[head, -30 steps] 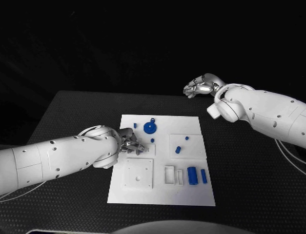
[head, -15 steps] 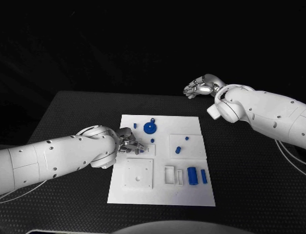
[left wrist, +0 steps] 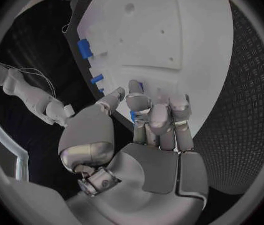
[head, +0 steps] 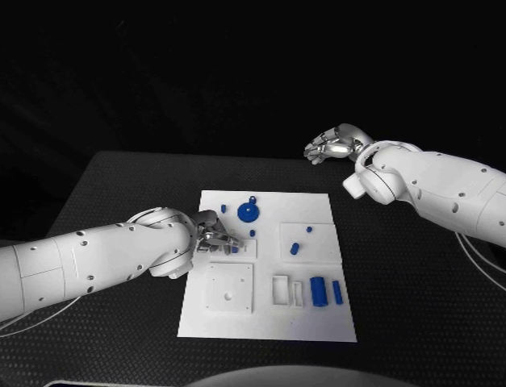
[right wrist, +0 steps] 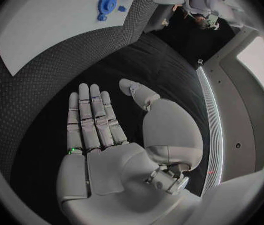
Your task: Assemble the parts on the task board
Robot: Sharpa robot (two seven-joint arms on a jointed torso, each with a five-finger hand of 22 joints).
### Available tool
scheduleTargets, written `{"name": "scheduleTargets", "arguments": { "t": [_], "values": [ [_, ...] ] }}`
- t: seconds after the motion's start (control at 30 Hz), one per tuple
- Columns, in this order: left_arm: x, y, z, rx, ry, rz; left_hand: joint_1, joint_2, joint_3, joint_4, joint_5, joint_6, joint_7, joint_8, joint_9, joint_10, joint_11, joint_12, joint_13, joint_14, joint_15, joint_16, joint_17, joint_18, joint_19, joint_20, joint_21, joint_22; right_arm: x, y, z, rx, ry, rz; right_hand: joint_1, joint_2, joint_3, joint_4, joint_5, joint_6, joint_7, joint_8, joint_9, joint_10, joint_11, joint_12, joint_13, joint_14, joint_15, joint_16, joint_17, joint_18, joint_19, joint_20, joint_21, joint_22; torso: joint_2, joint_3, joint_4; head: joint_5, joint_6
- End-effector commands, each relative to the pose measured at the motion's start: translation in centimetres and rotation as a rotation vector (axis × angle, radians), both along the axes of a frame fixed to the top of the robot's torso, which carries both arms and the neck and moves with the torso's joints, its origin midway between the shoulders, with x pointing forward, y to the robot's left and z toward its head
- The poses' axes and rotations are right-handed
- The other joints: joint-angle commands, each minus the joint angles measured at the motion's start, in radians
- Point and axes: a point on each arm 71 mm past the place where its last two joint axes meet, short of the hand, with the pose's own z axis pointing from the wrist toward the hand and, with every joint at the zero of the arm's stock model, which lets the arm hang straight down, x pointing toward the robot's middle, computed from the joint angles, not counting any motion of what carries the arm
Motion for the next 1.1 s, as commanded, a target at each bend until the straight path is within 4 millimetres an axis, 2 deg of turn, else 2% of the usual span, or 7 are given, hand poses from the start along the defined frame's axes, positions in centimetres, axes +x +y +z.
{"name": "scheduleTargets", "arguments": {
  "t": [0.03, 0.13, 0.33, 0.53, 0.73, 0.8, 1.1],
  "values": [
    [0.1, -0.2, 0.6, -0.073, -0.029, 0.012, 0.012, -0.023, 0.007, 0.016, -0.004, -0.021, 0.007, -0.012, -0.008, -0.012, 0.004, -0.016, -0.010, -0.014, 0.001, -0.018, -0.008, 0.003, -0.013, -0.095, -0.009, -0.004, 0.0, 0.0, -0.1, 0.004, 0.005, 0.009, -0.008, -0.004, -0.005, 0.001, 0.004, -0.008, 0.003, 0.004, -0.001, -0.004, 0.006, -0.004, -0.001, -0.007, 0.003, -0.005, -0.001, -0.008, -0.009, 0.001, -0.006, 0.001, 0.000, 0.0003, -0.0002, -0.001, 0.003],
    [0.2, -0.6, 1.4, -0.091, -0.036, 0.007, 0.030, -0.037, 0.011, 0.027, -0.003, -0.062, 0.021, -0.052, -0.025, -0.029, 0.014, -0.045, -0.024, -0.022, 0.008, -0.038, -0.016, 0.000, -0.018, -0.092, -0.016, -0.008, 0.0, -0.1, -0.1, 0.004, 0.006, 0.007, -0.008, -0.004, -0.005, 0.001, 0.004, -0.008, 0.003, 0.004, -0.002, -0.004, 0.006, -0.004, -0.001, -0.007, 0.003, -0.005, -0.002, -0.008, -0.009, 0.001, -0.006, 0.002, 0.000, -0.0001, -0.0002, -0.002, 0.003],
    [0.7, 0.0, 3.2, -0.074, -0.043, -0.016, 0.047, -0.051, 0.003, 0.042, -0.004, -0.096, 0.035, -0.095, -0.041, -0.052, 0.027, -0.085, -0.037, -0.037, 0.019, -0.061, -0.022, -0.005, -0.029, -0.087, -0.027, -0.013, 0.0, -0.3, -0.1, 0.003, 0.005, 0.003, -0.008, -0.006, -0.006, 0.001, 0.003, -0.009, 0.004, 0.004, -0.002, -0.006, 0.007, -0.005, -0.001, -0.008, 0.003, -0.006, -0.002, -0.009, -0.010, 0.001, -0.008, 0.002, -0.001, 0.0002, 0.0006, -0.003, 0.007],
    [0.9, 0.1, 4.4, -0.018, -0.025, -0.076, 0.060, -0.052, -0.007, 0.058, -0.015, -0.194, 0.070, -0.162, -0.068, -0.091, 0.059, -0.129, -0.051, -0.070, 0.049, -0.103, -0.034, -0.016, -0.060, -0.077, -0.055, -0.024, 0.0, -0.4, -0.1, 0.003, 0.004, 0.000, -0.008, -0.007, -0.007, 0.001, 0.004, -0.011, 0.004, 0.004, -0.003, -0.008, 0.007, -0.005, -0.002, -0.010, 0.004, -0.007, -0.002, -0.009, -0.011, 0.001, -0.010, 0.003, -0.001, 0.0002, 0.0011, -0.002, 0.008],
    [0.6, -0.6, 4.1, 0.048, 0.016, -0.141, 0.060, -0.042, -0.013, 0.071, -0.015, -0.203, 0.075, -0.168, -0.069, -0.099, 0.064, -0.138, -0.052, -0.076, 0.054, -0.112, -0.035, -0.021, -0.067, -0.073, -0.063, -0.027, 0.0, -0.3, -0.2, 0.002, 0.006, 0.000, -0.008, -0.008, -0.007, 0.001, 0.004, -0.011, 0.004, 0.004, -0.003, -0.008, 0.008, -0.005, -0.002, -0.011, 0.005, -0.008, -0.003, -0.010, -0.012, 0.001, -0.011, 0.004, 0.001, -0.0013, 0.0000, -0.001, 0.008],
    [0.6, -0.6, 4.0, 0.068, 0.014, -0.150, 0.036, -0.042, -0.020, 0.095, -0.031, -0.208, 0.077, -0.172, -0.071, -0.106, 0.066, -0.143, -0.053, -0.079, 0.057, -0.115, -0.035, -0.024, -0.071, -0.071, -0.067, -0.028, 0.0, -0.3, -0.2, 0.002, 0.006, 0.000, -0.008, -0.008, -0.007, 0.001, 0.004, -0.011, 0.004, 0.004, -0.003, -0.008, 0.008, -0.005, -0.002, -0.011, 0.005, -0.008, -0.003, -0.010, -0.012, 0.001, -0.012, 0.004, 0.001, -0.0019, -0.0006, -0.001, 0.008],
    [0.4, -0.7, 3.2, 0.171, 0.025, -0.181, -0.018, -0.083, -0.034, 0.194, -0.044, -0.236, 0.085, -0.188, -0.072, -0.125, 0.073, -0.158, -0.052, -0.092, 0.064, -0.121, -0.030, -0.024, -0.082, -0.071, -0.074, -0.028, 0.0, -0.3, -0.2, 0.003, 0.006, 0.000, -0.008, -0.008, -0.008, 0.001, 0.004, -0.012, 0.005, 0.004, -0.003, -0.009, 0.008, -0.005, -0.002, -0.012, 0.005, -0.008, -0.003, -0.010, -0.012, 0.001, -0.013, 0.004, 0.000, -0.0003, 0.0008, 0.001, 0.006]
  ]
}}
